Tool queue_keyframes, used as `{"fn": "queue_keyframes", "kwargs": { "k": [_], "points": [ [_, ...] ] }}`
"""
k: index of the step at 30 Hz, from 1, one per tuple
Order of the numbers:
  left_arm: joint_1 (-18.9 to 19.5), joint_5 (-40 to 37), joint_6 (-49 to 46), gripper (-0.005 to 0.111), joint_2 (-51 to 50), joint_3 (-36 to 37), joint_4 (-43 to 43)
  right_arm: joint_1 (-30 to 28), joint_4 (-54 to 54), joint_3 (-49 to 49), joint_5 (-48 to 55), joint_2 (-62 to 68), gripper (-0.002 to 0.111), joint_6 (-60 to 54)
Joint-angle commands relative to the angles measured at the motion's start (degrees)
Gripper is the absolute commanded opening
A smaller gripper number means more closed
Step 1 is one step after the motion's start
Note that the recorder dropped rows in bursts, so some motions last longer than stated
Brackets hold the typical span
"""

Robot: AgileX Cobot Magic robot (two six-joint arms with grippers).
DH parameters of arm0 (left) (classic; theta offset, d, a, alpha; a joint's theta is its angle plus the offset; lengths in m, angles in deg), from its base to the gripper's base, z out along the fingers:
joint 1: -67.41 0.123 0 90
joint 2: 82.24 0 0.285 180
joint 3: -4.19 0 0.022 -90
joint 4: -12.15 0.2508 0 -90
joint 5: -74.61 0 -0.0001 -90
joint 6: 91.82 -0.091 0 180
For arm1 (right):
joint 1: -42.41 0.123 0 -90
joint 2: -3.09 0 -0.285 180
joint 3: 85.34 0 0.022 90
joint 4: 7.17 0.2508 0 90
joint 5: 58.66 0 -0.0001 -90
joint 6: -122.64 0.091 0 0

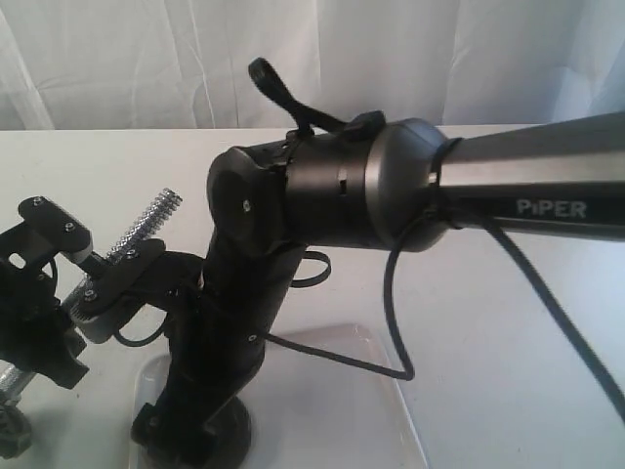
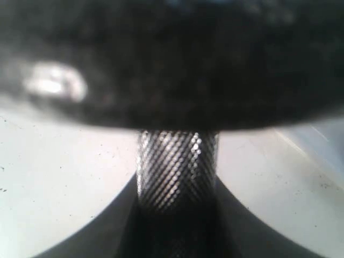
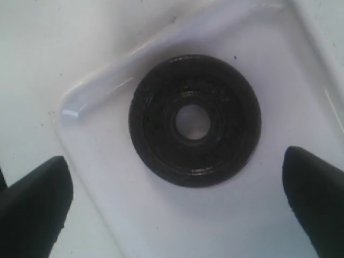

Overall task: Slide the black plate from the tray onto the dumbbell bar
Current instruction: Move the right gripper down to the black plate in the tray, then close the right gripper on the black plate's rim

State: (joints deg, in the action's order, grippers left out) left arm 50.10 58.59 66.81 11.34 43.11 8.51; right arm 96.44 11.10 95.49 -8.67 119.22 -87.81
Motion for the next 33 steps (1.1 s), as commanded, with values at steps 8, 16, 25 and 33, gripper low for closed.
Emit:
{"fn": "queue_keyframes", "kwargs": {
  "k": [8, 16, 25, 33],
  "points": [
    [0.0, 5.4, 1.0, 0.0, 2.7, -1.5, -1.4, 1.9, -0.5, 2.8, -3.9, 4.9, 0.105, 1.2],
    [0.0, 5.5, 1.3, 0.0, 2.7, -1.5, -1.4, 1.9, -0.4, 2.8, -3.9, 7.1, 0.105, 1.4],
    [0.0, 5.5, 1.7, 0.0, 2.7, -1.5, -1.4, 2.9, -1.6, 2.8, -4.3, 7.2, 0.105, 4.3],
    [0.0, 5.5, 2.1, 0.0, 2.7, -1.5, -1.4, 4.2, -6.3, 2.8, -4.9, 7.2, 0.105, 9.5]
  ]
}}
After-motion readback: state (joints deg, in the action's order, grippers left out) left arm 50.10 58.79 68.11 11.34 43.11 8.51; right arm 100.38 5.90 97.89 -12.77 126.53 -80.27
